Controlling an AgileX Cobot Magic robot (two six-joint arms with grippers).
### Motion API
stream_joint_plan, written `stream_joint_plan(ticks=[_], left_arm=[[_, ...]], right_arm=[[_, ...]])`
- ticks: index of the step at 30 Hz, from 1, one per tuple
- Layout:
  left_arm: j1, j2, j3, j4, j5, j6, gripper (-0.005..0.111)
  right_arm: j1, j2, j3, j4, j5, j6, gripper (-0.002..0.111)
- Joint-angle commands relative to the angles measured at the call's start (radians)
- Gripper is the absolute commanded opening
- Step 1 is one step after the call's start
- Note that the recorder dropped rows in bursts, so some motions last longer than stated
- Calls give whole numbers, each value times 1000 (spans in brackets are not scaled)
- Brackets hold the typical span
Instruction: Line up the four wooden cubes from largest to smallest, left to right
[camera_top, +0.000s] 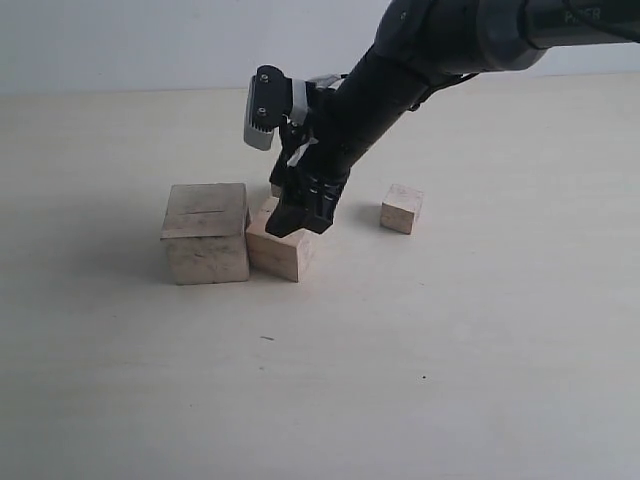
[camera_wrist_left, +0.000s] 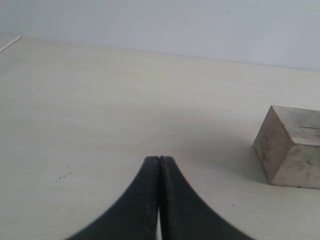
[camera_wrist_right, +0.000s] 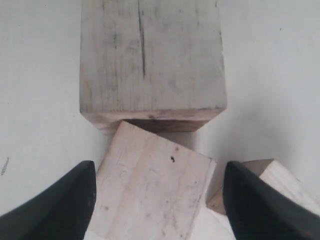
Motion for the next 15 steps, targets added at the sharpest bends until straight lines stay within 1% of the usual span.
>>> stream_joint_plan(ticks=[1,6,8,10,13,15], left_arm=[[2,-6,3,4,-12,0,0],[2,-6,3,4,-12,0,0],[2,-6,3,4,-12,0,0],[2,-6,3,4,-12,0,0],[2,-6,3,4,-12,0,0],[2,-6,3,4,-12,0,0]], right_arm=[[-3,-12,2,3,-1,34,68],[-3,-58,2,-48,-13,76,67],[-3,-78,2,-89,-67,143,66],[-3,-93,2,-141,-155,249,62],[-3,-95,2,-245,-236,419,48],[-3,-83,2,-313,-241,502,34]])
